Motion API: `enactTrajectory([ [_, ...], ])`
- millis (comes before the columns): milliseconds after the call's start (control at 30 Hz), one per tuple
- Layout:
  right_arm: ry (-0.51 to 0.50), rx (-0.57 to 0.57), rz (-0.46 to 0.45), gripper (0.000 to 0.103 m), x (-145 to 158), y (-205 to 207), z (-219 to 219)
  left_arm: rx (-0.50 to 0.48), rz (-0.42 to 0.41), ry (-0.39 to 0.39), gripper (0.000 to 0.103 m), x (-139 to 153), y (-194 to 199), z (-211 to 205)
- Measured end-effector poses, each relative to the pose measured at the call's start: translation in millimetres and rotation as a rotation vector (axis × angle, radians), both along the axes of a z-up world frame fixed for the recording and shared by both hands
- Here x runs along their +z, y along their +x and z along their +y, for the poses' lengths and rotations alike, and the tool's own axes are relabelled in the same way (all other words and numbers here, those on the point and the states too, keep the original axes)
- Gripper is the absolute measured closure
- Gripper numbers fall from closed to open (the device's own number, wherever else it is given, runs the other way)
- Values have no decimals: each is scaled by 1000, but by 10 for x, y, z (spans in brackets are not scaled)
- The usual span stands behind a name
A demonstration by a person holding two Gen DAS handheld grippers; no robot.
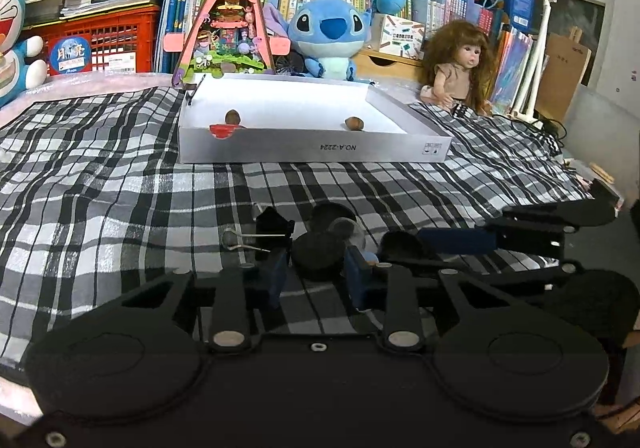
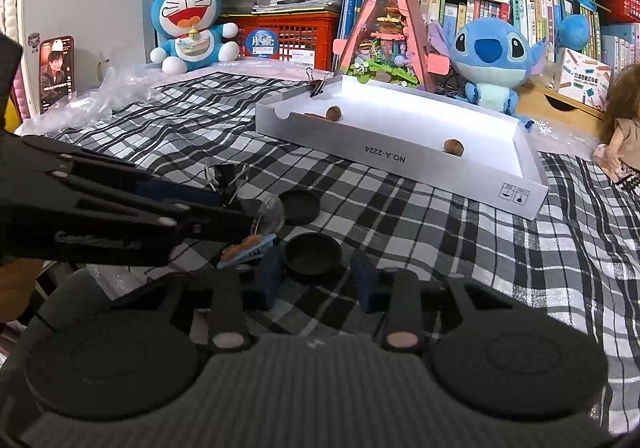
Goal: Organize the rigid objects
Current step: 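Grasp a black cap with the left gripper while the right gripper grasps another black cap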
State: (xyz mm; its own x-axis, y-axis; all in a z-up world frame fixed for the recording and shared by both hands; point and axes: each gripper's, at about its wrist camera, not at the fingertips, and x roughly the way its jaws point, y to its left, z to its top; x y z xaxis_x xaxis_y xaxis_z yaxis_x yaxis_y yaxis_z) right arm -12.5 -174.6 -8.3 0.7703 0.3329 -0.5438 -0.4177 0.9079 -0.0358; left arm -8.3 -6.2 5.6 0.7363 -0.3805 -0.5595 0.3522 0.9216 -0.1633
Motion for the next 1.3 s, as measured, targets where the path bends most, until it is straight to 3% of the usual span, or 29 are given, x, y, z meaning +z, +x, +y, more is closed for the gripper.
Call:
enactTrajectory([
  [367, 23, -94, 2, 65, 23, 53, -197, -6, -20, 37, 70, -54, 123, -125],
  [733, 18, -141, -16, 65, 28, 64, -248, -4, -51, 58, 73, -16, 121, -169],
  [1033, 52, -171, -14, 65, 142, 159, -297, -3, -75, 22, 73, 229, 160, -133],
  [1300, 121, -232, -1, 65, 331, 402, -436, 54, -58, -35, 73, 444, 505, -21],
])
